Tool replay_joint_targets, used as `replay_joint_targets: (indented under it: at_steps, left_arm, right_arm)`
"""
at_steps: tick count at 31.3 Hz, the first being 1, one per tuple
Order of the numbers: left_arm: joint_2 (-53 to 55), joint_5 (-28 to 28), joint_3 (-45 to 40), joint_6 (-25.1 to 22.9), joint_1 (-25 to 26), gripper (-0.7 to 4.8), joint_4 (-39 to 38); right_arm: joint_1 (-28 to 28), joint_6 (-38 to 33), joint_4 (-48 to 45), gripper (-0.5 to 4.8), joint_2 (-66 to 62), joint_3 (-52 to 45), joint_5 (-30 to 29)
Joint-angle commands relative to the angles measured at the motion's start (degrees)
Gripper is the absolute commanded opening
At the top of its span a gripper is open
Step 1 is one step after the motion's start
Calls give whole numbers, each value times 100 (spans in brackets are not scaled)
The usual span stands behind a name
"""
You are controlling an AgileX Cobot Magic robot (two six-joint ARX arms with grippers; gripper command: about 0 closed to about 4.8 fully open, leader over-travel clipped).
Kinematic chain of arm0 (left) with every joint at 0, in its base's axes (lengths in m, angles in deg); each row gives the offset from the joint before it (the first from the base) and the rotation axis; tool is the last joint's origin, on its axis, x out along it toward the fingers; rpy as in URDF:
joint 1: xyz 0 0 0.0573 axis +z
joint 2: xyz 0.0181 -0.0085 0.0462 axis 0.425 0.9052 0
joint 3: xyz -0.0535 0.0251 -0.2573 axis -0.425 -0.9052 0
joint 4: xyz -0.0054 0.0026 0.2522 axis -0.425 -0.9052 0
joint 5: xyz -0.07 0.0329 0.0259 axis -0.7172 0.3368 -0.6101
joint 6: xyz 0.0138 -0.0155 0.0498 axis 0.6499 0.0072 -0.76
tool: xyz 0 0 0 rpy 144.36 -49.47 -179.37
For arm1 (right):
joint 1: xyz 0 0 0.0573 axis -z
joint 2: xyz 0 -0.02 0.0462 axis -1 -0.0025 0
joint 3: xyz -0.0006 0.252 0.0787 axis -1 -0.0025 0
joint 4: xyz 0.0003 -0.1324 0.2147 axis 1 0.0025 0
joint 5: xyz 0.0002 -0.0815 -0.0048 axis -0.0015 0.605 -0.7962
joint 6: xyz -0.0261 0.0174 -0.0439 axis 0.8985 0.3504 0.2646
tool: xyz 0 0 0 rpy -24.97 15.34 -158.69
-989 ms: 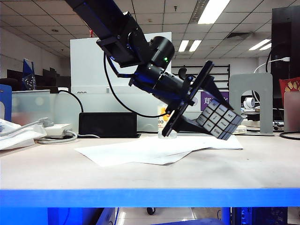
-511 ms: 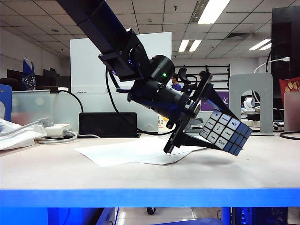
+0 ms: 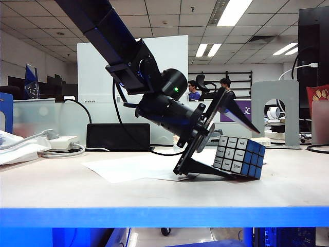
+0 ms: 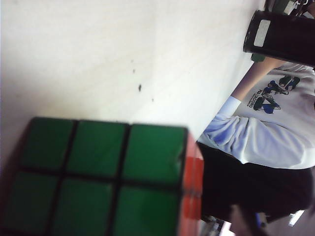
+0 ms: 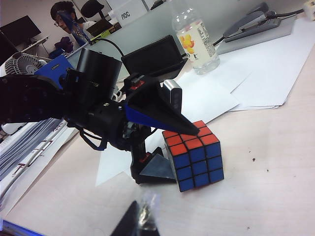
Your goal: Rotate the Rubik's Cube so that the bottom side is facing up.
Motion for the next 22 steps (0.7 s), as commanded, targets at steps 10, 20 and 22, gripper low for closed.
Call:
replay_joint_targets:
  at_steps: [10, 20, 22]
  left_arm:
    - [-28, -872, 20, 1047, 66, 479, 901]
    - [-74, -601, 52, 435, -17, 465, 1729]
    - [-74, -533, 188, 118, -22, 465, 1585]
  right_arm:
    - [-151, -26, -98, -1, 9, 20, -28]
    - [-149, -26, -98, -1, 9, 20, -28]
    - [-149, -26, -98, -1, 9, 20, -28]
